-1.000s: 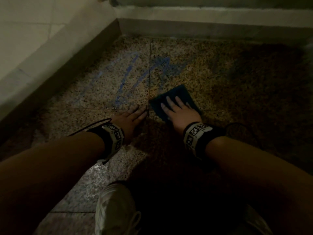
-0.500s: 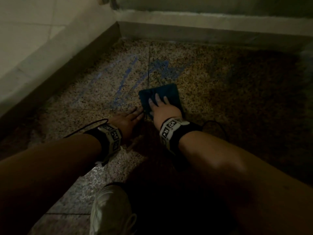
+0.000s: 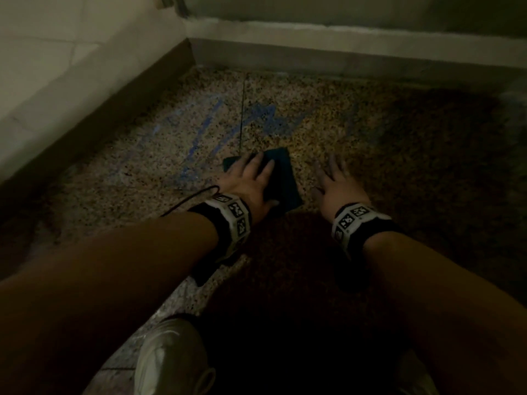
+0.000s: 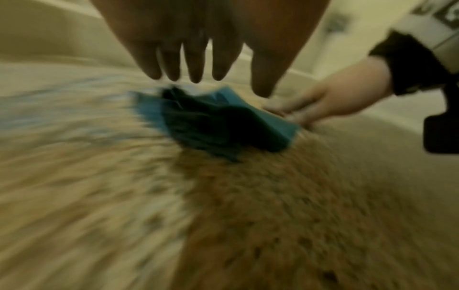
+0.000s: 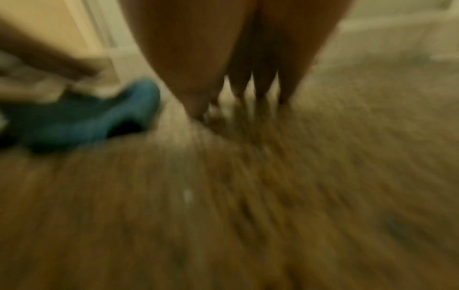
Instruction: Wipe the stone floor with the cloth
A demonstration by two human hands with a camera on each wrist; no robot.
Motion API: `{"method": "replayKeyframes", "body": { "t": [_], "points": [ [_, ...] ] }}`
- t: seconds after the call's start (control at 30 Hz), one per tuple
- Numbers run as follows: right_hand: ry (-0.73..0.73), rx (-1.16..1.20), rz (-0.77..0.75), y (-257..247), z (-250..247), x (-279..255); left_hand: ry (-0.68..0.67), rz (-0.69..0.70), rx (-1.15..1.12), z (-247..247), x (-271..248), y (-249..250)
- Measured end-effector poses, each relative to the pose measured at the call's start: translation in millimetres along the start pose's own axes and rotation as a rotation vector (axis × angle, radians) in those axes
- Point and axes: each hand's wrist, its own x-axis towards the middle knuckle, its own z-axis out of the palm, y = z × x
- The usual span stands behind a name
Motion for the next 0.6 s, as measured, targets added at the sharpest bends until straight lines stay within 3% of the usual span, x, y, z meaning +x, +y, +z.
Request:
{"method": "replayKeyframes", "body": {
  "t": [0.13,0.47,0.6],
  "points": [
    [-0.015,0.023,-0.004,-1.5,-0.8,1.2,-0.118,-0.021,0.046,13.2,22.9,11.7],
    [0.006,0.068,-0.035,2.7,5.9,2.3,-0.103,-0.009,0.056,-6.5,53.2,-4.7],
    [-0.011,0.059,-0.003,-3.5,1.4,-1.1,-0.147,0.045,0.189,1.3,40.8,-12.6]
  ]
}}
